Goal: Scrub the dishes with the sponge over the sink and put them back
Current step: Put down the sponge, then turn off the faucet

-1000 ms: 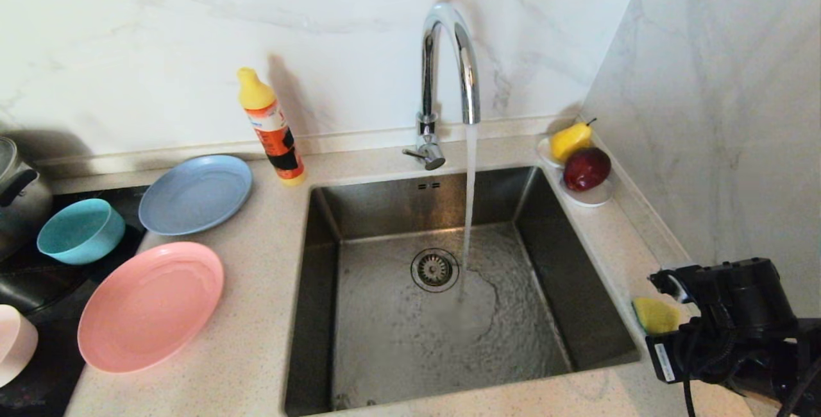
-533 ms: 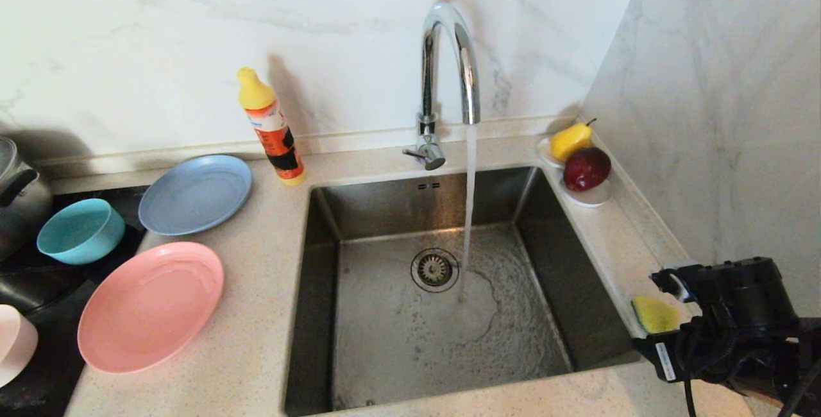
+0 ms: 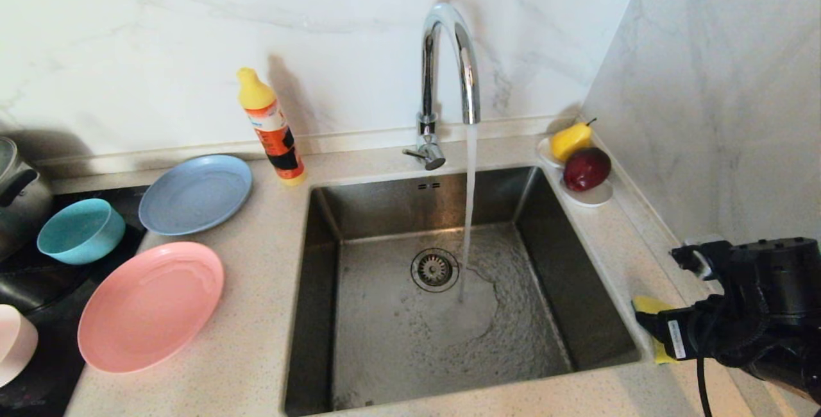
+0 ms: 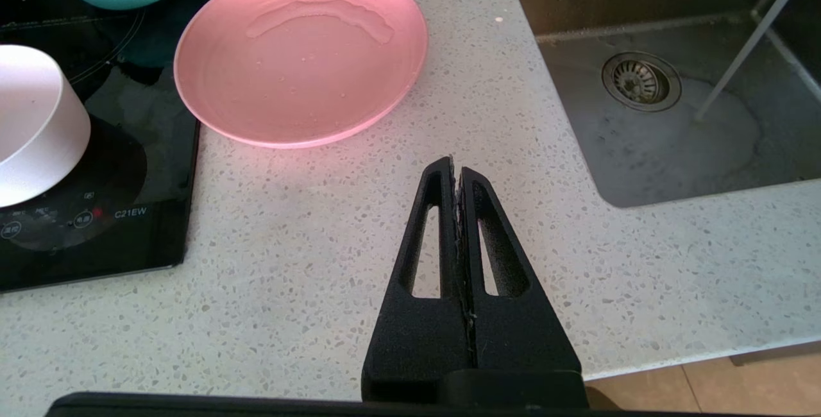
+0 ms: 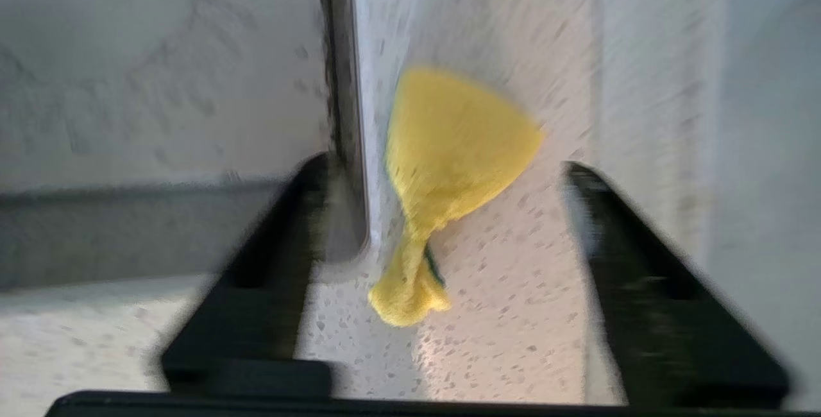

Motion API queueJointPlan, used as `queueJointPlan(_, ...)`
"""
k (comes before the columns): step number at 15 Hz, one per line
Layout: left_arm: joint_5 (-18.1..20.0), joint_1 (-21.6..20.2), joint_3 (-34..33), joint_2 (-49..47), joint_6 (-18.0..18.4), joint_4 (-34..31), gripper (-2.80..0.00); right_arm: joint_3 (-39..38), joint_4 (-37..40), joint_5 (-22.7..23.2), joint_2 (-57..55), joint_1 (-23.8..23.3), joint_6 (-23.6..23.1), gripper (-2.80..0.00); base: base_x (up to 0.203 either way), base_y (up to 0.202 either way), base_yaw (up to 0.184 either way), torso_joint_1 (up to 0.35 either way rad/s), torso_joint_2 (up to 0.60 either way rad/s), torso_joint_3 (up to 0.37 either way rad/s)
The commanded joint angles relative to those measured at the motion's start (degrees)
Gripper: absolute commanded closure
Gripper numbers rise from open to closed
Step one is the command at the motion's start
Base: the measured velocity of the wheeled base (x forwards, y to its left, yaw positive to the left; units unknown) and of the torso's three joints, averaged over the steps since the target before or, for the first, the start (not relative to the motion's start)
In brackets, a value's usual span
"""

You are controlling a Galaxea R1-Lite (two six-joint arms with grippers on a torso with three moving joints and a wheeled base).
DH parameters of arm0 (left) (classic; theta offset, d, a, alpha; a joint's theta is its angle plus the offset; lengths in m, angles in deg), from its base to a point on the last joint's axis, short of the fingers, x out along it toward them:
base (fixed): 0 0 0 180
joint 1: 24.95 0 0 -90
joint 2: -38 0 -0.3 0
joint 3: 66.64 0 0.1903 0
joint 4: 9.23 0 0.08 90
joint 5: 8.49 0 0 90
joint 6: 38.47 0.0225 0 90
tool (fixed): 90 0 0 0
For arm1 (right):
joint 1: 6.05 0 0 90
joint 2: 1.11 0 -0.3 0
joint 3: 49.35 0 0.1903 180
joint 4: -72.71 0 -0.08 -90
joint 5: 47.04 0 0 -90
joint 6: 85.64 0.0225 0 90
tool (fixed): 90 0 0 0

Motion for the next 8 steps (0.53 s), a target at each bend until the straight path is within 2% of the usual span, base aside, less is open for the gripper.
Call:
queueJointPlan(1, 0.03, 0.01, 0.00, 0.01, 0.02, -0.02, 0.00, 0.35, -0.12, -0.10, 5.31, 0.08, -0.10, 0.00, 0.000, 0.000, 0.000, 0.000, 0.00, 0.000)
queueJointPlan(6, 0.03, 0.01, 0.00, 0.01, 0.02, -0.02, 0.00, -1.67, 1.87, 0.84, 22.66, 0.86, -3.00, 0.00, 0.000, 0.000, 0.000, 0.000, 0.00, 0.000)
queueJointPlan(8, 0.03, 0.01, 0.00, 0.01, 0.02, -0.02, 0.00, -2.76, 4.73, 3.89, 33.06, -0.10, -4.59, 0.00, 0.000, 0.000, 0.000, 0.000, 0.00, 0.000)
